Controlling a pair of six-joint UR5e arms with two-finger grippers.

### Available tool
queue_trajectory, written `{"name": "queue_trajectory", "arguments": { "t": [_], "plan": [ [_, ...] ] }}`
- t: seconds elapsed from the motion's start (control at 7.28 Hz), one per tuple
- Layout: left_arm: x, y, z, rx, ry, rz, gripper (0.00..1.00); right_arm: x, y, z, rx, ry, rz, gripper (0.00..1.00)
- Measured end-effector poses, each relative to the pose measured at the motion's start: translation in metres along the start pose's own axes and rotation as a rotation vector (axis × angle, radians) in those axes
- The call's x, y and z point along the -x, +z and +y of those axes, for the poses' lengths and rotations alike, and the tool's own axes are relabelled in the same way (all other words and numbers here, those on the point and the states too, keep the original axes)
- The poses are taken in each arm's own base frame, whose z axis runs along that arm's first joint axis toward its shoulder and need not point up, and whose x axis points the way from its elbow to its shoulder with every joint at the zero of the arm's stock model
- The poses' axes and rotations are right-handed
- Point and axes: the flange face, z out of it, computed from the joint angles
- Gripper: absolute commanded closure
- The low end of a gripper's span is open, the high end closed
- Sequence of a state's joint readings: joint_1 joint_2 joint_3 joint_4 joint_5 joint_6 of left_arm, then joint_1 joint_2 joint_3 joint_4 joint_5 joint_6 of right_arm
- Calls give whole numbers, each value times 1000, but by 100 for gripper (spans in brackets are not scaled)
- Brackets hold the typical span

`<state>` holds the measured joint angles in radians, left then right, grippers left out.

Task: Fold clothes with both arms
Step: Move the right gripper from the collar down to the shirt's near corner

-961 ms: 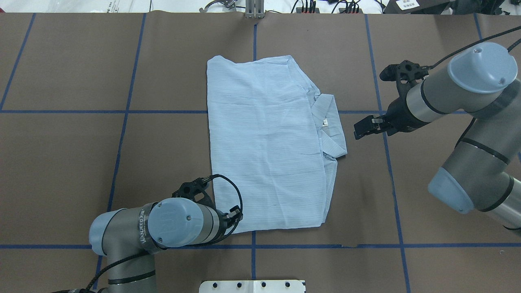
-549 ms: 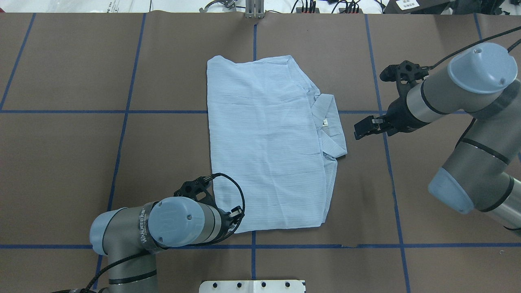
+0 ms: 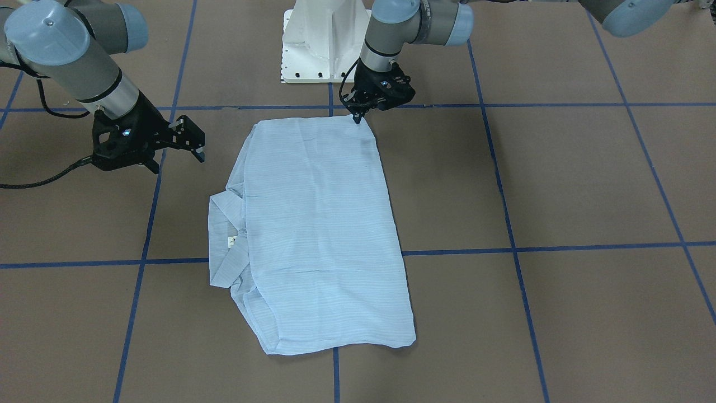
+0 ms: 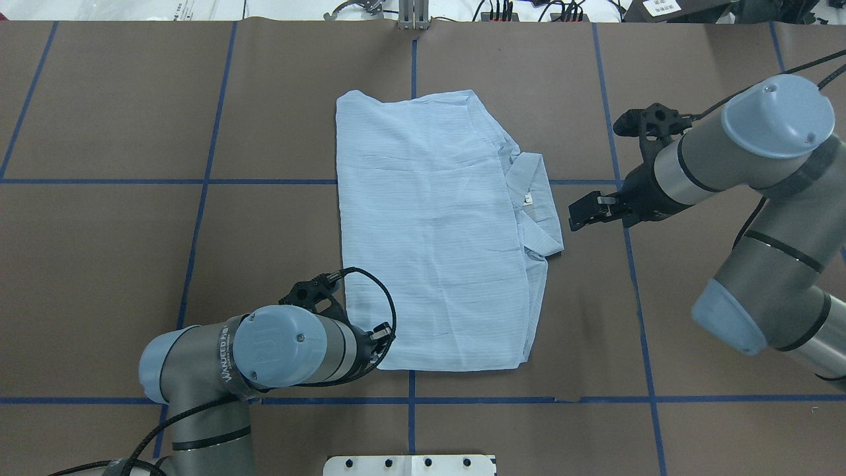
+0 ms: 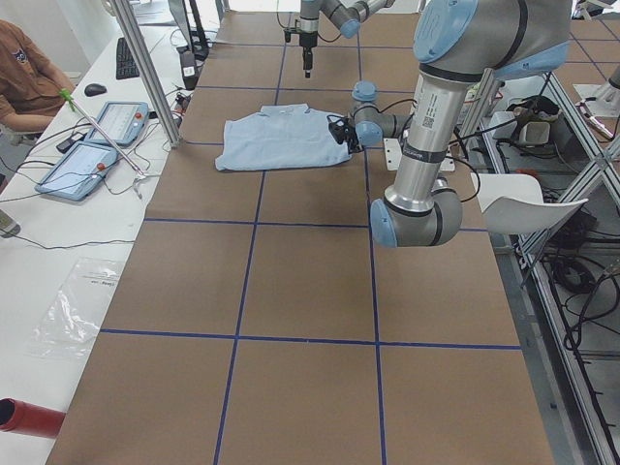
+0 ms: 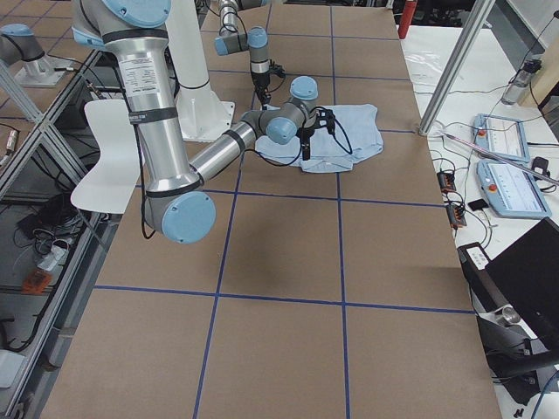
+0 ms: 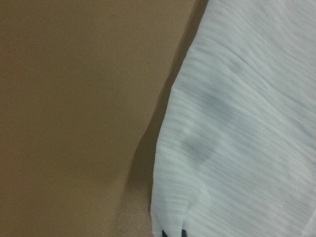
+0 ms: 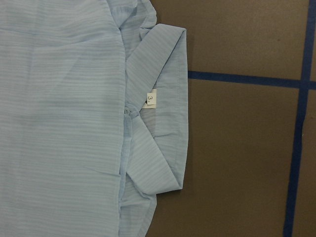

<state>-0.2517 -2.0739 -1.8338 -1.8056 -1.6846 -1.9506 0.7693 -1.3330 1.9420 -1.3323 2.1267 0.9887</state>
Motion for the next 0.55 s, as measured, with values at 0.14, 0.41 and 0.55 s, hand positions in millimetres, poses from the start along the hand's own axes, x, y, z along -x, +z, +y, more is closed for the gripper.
{"name": "queue_trajectory", "arguments": {
  "t": [0.14, 0.41, 0.55],
  "plan": [
    [-2, -4, -1, 1, -1, 7, 100, 18, 10, 15, -2, 67, -2, 0],
    [-3, -8, -2, 3, 0, 15, 100, 68, 45, 67, -24, 277, 12, 0],
    [-2, -9, -2, 3, 1, 15, 100, 93, 63, 95, -33, 395, 15, 0]
  ]
}}
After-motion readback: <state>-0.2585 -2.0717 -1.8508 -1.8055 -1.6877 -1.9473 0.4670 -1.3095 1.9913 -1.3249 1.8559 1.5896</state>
